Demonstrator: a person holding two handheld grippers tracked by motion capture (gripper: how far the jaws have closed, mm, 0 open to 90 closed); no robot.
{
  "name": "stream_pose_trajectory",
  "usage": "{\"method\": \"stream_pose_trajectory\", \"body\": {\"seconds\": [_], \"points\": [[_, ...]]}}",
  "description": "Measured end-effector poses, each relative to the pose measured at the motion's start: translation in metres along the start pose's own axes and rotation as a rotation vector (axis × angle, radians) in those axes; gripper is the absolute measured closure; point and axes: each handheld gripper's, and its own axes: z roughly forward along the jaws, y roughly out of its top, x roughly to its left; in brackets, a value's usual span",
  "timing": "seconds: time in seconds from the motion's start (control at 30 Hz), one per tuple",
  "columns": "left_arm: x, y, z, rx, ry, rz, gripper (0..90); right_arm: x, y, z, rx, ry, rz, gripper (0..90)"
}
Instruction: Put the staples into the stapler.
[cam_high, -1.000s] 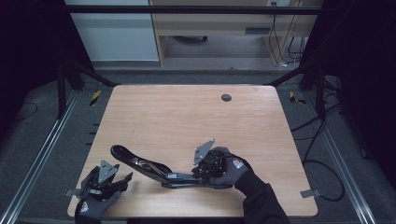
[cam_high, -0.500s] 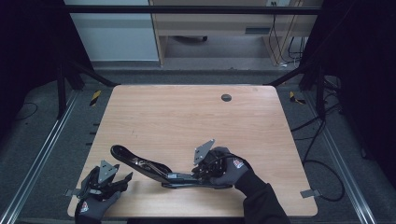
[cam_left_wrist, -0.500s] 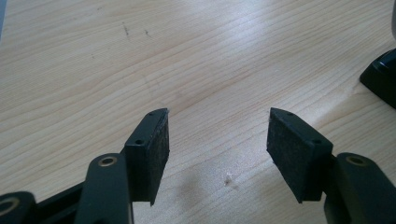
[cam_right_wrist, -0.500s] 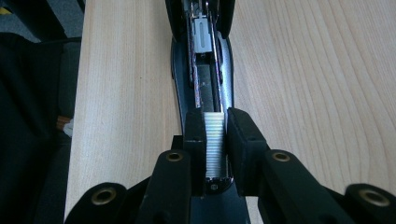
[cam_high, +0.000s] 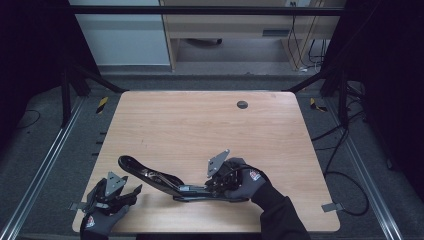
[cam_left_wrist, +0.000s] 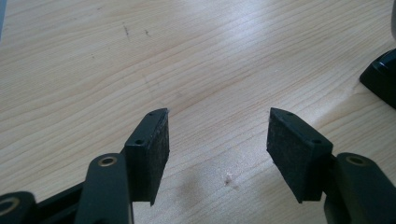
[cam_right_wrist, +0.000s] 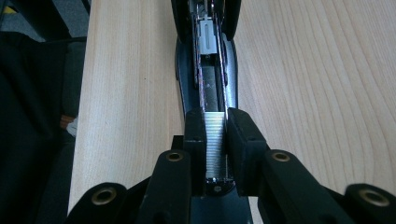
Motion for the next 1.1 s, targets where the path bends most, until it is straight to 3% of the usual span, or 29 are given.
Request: {"method": "stream_pose_trajectory", "body": {"seconds": [0.5,1.1], "points": [[0.0001,-0.0002,0.0002,-0.001,-0.001,-0.002,39.0,-0.0022,0.0002,-0.0001,0.003,-0.003,-0.013,78.4],[0.0,-0.0001,0.0001,0.002,0.001,0.002,39.0,-0.0018,-0.0018,-0.0021,-0.009,-0.01,0.014,77.1]]}}
